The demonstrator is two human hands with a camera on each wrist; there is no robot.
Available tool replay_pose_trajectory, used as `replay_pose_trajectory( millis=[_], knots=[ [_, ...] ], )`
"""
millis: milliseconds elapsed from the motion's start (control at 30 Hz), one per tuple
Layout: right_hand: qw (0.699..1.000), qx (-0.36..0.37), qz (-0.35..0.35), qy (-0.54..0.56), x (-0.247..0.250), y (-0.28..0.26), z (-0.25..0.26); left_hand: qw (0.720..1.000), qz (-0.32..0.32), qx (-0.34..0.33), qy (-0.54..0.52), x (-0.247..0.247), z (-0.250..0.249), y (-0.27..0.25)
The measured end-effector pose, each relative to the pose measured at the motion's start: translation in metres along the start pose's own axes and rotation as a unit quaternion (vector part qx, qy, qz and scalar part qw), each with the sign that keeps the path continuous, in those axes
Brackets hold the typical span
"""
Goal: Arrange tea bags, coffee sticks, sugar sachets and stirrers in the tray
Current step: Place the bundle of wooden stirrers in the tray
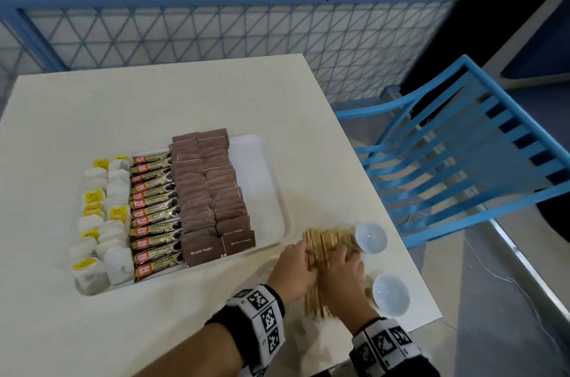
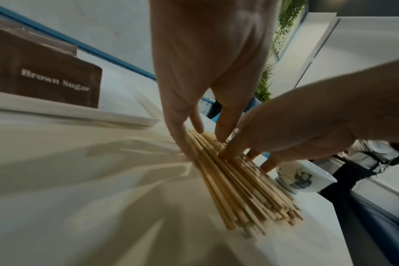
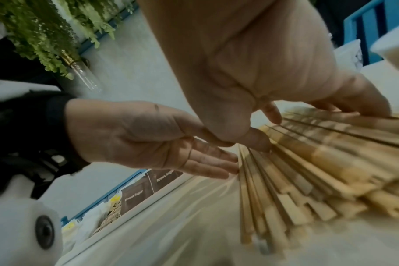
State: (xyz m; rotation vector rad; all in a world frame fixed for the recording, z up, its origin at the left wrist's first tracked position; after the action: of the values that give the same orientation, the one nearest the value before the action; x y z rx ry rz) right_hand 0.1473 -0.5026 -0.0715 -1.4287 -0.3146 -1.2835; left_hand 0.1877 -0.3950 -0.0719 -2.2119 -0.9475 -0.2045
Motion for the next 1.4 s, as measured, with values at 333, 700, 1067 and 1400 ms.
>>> replay_pose_trajectory(
  millis=[333, 700, 1067, 1400],
  knots=[
    [0.980, 0.009, 0.021, 0.198, 0.007, 0.011, 0.005, 0.990, -0.030, 0.027, -0.137, 0.005, 0.015, 0.009],
    [0.950, -0.014, 0.133, 0.282, -0.010, 0.018, 0.021, 0.980, -0.029, 0.074, -0.182, 0.011, 0.026, 0.014],
    [0.921, -0.014, 0.181, 0.345, -0.017, 0.010, 0.031, 0.975, 0.010, 0.085, -0.204, 0.013, 0.025, 0.006],
    [0.948, 0.105, 0.179, 0.242, -0.013, -0.002, 0.067, 0.981, 0.036, 0.094, -0.168, 0.021, 0.020, -0.012]
  ],
)
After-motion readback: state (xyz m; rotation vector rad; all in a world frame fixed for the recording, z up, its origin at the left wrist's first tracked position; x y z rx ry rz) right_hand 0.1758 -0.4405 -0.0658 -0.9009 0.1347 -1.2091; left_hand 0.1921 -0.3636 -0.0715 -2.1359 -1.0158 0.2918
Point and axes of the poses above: each hand's wrist, its own y-axis towards the middle knuckle, its own x-axis out of the back of the hand, z = x × y, the point moved 9 cm from there along y, towards the middle knuckle, and after that the axes turned 12 degrees about z, right-handed, at the moved point
